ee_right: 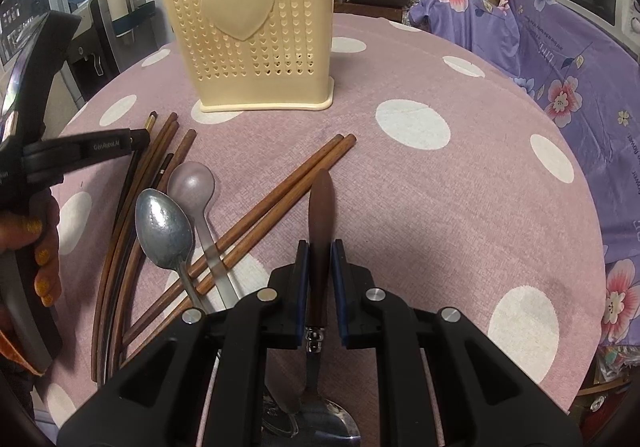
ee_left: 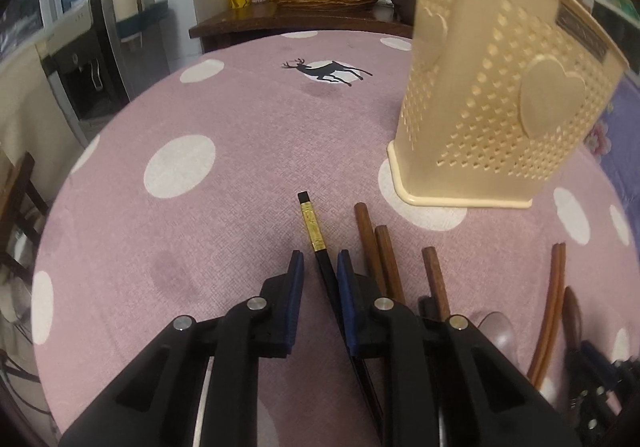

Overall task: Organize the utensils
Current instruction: 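Grasp the black-and-gold chopstick with the left tool while the right holds the spatula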

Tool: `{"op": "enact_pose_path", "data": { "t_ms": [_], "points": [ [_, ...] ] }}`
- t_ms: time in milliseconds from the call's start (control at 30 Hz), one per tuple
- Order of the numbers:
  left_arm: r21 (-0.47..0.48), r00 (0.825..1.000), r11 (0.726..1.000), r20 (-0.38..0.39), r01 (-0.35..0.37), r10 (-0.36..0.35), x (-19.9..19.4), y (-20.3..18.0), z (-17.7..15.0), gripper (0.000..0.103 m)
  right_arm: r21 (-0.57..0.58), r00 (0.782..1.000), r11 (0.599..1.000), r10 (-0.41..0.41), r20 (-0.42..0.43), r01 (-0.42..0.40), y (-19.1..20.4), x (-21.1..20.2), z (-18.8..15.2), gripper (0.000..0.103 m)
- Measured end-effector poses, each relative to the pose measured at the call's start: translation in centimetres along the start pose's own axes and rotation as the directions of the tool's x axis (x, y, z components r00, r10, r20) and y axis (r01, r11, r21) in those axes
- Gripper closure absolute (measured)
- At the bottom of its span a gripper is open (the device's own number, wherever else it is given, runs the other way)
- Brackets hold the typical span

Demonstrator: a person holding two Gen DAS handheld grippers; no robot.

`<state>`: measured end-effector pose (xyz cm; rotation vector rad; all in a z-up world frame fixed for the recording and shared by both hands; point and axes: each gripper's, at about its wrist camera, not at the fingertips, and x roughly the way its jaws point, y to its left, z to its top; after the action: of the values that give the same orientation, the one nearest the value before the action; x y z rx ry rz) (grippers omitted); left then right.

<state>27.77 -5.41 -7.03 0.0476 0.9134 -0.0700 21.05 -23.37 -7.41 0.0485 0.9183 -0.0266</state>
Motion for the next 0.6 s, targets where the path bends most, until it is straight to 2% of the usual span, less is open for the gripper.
{"op": "enact_pose_path", "data": {
  "t_ms": [167, 267, 300, 600],
  "points": [
    [-0.021, 1.0, 1.0, -0.02, -0.008, 0.007, 0.3, 0.1, 0.7, 0.084, 0.008, 1.0, 1.0, 0.014, 0.002, -0.014, -0.4, 0.3, 0.4, 0.091],
    [-0.031, 1.0, 0.999, -0.022, -0.014, 0.013, 0.5, 0.2, 1.0, 0.088, 0.016, 1.0, 0.999, 0.028, 0.003, -0.028, -0.6, 0.5, 0.7, 0.091],
    [-0.032, 1.0, 0.999, -0.02, -0.019, 0.019, 0.5, 0.2, 1.1, 0.091, 0.021, 0.999, 0.999, 0.038, 0.004, -0.038, -0.8, 0.5, 0.7, 0.091],
    [-0.068, 1.0, 0.998, -0.017, -0.013, 0.012, 1.0, 0.5, 1.7, 0.095, 0.048, 0.993, 0.993, 0.109, 0.036, -0.111, -1.5, 0.4, 0.7, 0.091]
  ]
}}
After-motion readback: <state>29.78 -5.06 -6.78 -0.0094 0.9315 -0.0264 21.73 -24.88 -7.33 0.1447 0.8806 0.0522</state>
